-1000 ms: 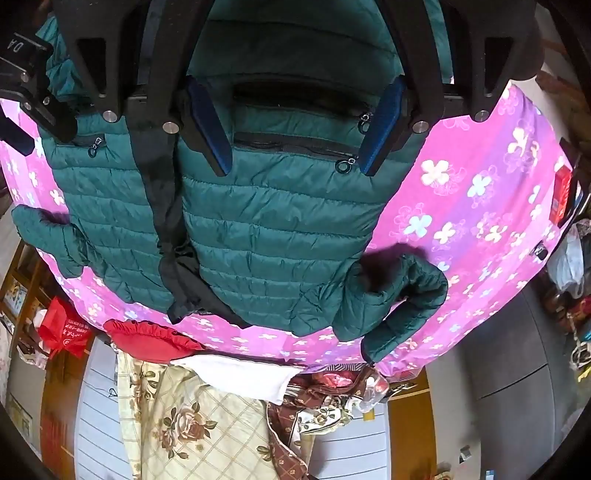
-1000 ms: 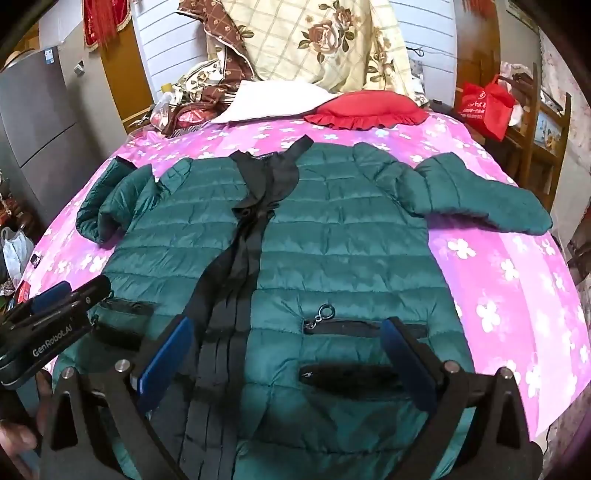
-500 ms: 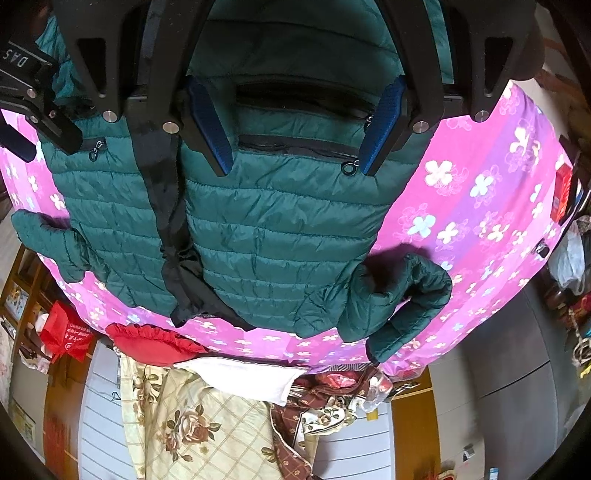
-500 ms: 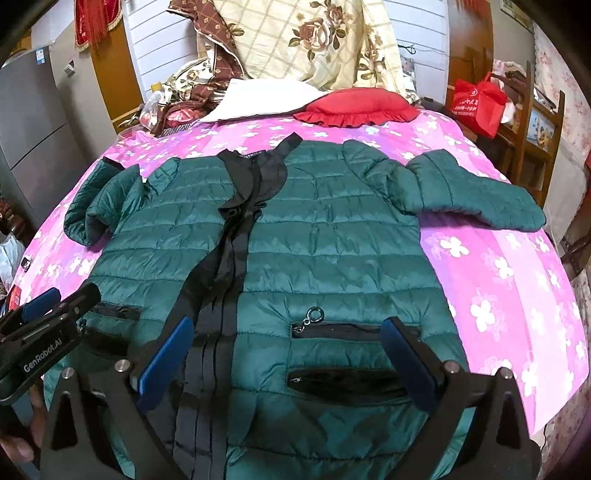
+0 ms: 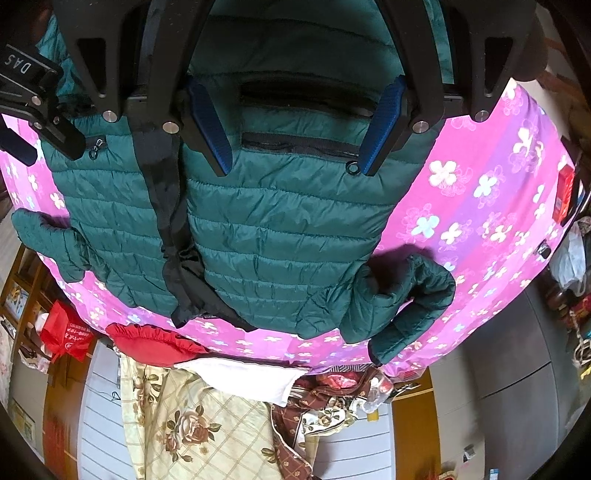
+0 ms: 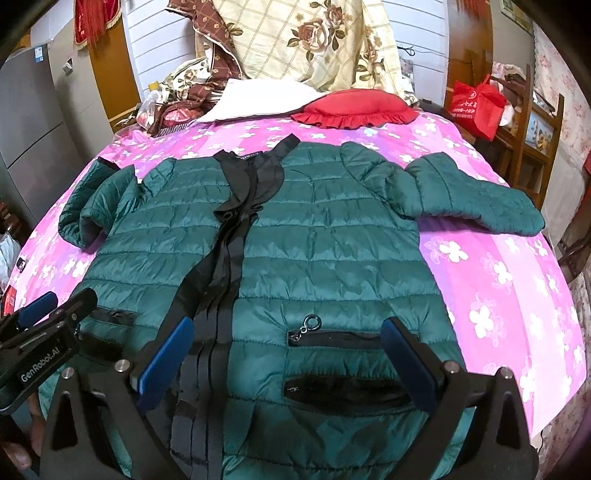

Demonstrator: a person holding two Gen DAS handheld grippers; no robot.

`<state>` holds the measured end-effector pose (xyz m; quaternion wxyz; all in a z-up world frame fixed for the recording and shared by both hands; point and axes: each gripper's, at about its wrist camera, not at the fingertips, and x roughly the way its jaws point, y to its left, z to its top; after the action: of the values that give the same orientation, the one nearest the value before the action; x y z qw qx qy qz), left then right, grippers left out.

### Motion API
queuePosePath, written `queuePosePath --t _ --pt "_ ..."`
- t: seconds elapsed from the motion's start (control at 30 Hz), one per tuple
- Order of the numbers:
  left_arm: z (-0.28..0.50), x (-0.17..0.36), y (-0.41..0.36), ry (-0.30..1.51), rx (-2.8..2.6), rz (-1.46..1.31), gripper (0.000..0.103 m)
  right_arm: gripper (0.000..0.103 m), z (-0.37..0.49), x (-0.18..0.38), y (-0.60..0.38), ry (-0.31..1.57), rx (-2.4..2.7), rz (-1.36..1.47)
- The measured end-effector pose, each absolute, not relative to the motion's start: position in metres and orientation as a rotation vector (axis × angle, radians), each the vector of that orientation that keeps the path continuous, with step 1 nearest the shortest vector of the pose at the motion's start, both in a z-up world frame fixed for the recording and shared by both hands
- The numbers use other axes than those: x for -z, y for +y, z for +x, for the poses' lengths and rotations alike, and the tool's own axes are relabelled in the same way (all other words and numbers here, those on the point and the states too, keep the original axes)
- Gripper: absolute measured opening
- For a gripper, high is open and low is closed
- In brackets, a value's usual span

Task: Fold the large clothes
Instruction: 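Move both grippers over the green puffer jacket toward its sleeve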

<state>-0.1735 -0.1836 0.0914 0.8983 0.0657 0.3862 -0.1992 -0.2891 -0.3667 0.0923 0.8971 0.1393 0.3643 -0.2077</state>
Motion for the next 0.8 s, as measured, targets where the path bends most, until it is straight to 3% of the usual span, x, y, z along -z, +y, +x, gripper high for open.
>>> queuePosePath --t 0.53,0.8 --pt "-0.1734 -0.0994 -0.1912 0.811 0.414 0.14 0.039 0.103 -0.2834 -0.0849 -0.3717 0.919 0.472 0.302" --pt "-0.1699 -0.0993 -0.1936 0.822 0.421 0.142 0.039 0.103 -0.2816 -0.0836 -0.3757 0.877 0.453 0.329"
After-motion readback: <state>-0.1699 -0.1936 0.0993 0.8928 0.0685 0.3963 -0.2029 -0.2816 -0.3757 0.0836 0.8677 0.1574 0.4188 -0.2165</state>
